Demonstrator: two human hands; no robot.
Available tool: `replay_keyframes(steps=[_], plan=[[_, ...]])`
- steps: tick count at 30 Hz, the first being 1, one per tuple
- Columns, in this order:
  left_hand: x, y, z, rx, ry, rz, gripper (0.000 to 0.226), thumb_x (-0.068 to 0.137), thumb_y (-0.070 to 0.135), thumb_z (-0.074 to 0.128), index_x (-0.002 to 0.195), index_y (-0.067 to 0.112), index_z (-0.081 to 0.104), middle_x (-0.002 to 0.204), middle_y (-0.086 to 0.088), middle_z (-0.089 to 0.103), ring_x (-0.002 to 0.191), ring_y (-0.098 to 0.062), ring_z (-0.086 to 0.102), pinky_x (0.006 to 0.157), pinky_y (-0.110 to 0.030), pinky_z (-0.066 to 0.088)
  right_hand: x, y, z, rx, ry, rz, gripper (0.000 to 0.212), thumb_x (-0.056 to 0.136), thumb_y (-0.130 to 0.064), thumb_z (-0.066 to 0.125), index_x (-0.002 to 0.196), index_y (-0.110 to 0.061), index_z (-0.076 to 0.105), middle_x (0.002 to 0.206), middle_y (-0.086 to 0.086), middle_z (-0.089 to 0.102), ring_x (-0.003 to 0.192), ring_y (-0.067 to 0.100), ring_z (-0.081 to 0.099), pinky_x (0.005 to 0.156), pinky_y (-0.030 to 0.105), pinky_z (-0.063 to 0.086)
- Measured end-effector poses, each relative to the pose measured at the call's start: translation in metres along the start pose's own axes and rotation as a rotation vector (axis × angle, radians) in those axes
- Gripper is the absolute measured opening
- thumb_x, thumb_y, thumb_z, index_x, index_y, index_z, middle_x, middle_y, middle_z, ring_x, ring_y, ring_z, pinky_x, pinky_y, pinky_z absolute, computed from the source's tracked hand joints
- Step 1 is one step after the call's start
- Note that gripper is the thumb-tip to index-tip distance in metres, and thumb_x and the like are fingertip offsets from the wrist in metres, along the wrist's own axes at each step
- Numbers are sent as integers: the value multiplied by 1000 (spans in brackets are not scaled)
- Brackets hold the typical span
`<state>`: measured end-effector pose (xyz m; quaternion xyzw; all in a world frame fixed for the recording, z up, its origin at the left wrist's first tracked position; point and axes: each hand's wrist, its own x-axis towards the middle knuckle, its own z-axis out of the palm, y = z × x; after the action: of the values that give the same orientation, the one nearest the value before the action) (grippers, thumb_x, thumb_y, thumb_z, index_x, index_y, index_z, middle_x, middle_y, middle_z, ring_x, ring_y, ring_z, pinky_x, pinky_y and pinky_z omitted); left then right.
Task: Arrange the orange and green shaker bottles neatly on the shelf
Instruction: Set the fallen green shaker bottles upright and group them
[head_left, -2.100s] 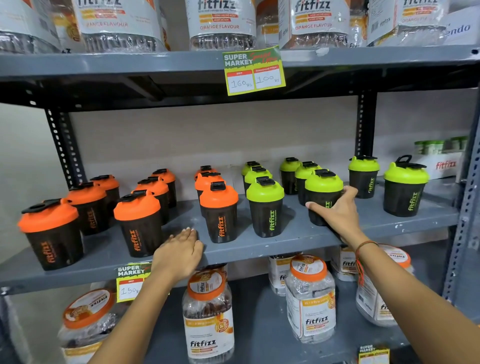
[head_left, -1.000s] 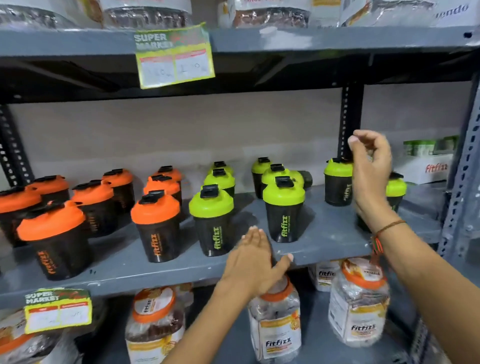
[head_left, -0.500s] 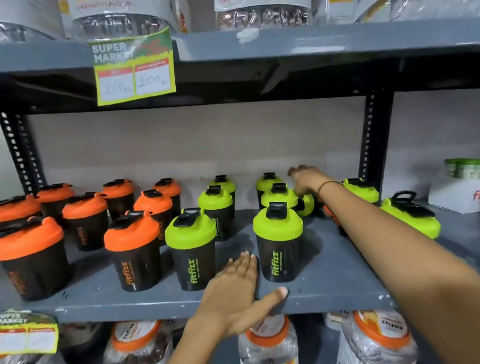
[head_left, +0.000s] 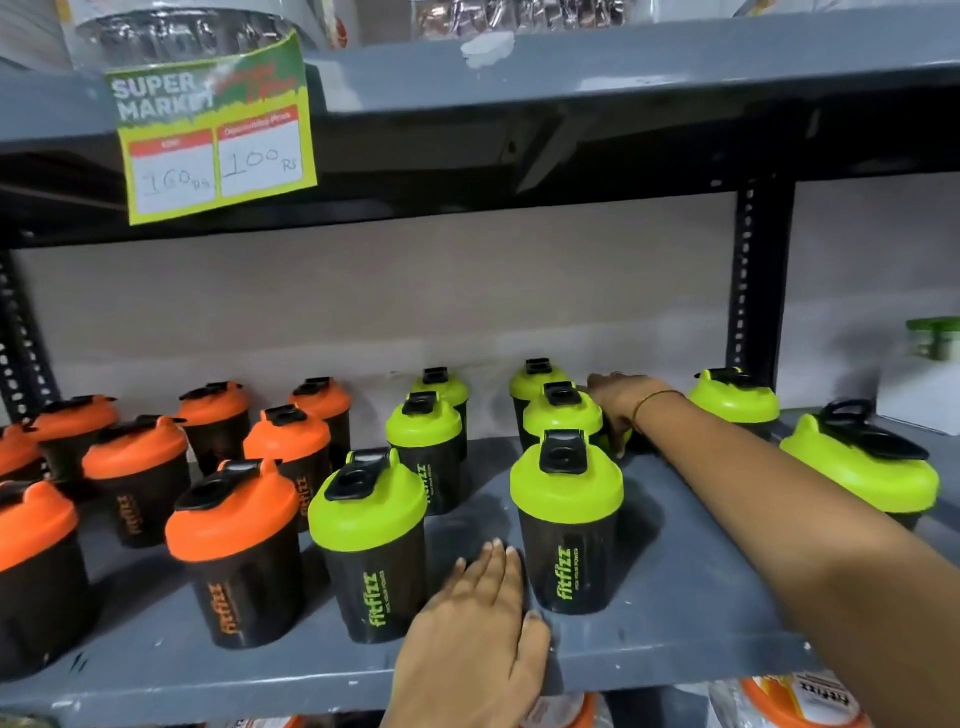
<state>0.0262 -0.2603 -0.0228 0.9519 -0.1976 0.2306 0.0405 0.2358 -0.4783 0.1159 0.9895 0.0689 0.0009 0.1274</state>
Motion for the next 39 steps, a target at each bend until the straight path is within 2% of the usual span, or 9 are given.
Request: replay_keyframes(steps=[6,10,12,15,19,27,32,37,39], plan=[[7,0,5,-25,-23,-7,59,69,52,40,99,16,77,103,1,75,96,-6,69,87,-19,47,6,2,7,-97,34,-13,106,62,-14,90,148,-15,29,144,14,41,132,38,44,100,45,46],[11,0,6,-29,-39,-37,59,64,52,39,91,18,79,98,3,76,90,-5,70,85,-18,43,11,5,1,-148,83,-45,99,60,-26,90,143,-24,37,138,10,47,124,35,53,89,40,47],[11,-1,8,-23,-27,-44,59,64,52,39,91,18,79,98,2,76,90,-6,71,87,-20,40,10,11,-12,-44,100,-19,91,56,-35,89,134,-23,45,133,8,51,119,33,58,79,36,46],[10,-1,10,-24,4,-44,59,65,50,39,93,16,78,99,0,76,91,-8,71,88,-21,36,10,30,-35,164,124,20,91,55,-49,85,132,-17,49,132,10,53,115,31,58,80,31,49],[13,0,12,-8,46,-50,59,63,50,38,89,16,79,96,0,76,88,-8,72,85,-21,33,9,53,-57,308,144,86,79,57,-55,83,120,-13,57,116,9,61,94,26,59,60,26,45],[19,-3,19,5,88,-49,60,60,49,36,84,15,79,92,0,77,83,-9,72,82,-22,33,22,77,-49,405,6,214,80,53,-53,83,117,-12,58,118,12,56,107,34,61,85,44,58],[21,-6,25,9,152,-48,60,60,48,37,85,13,79,93,-2,76,83,-10,73,95,-21,20,23,78,-44,379,-143,302,78,70,-48,79,129,-8,48,124,15,51,101,35,62,83,44,56],[20,-4,23,-9,124,-66,61,59,48,37,87,13,79,95,-3,76,85,-12,73,85,-24,32,39,99,-43,292,-192,306,96,30,-62,76,110,-11,62,110,13,68,93,31,68,88,41,57],[19,-4,25,-16,115,-78,62,59,48,38,88,12,79,96,-4,76,86,-12,73,85,-25,32,50,109,-36,291,-197,317,99,28,-62,75,112,-10,64,108,13,70,95,31,69,93,44,56]])
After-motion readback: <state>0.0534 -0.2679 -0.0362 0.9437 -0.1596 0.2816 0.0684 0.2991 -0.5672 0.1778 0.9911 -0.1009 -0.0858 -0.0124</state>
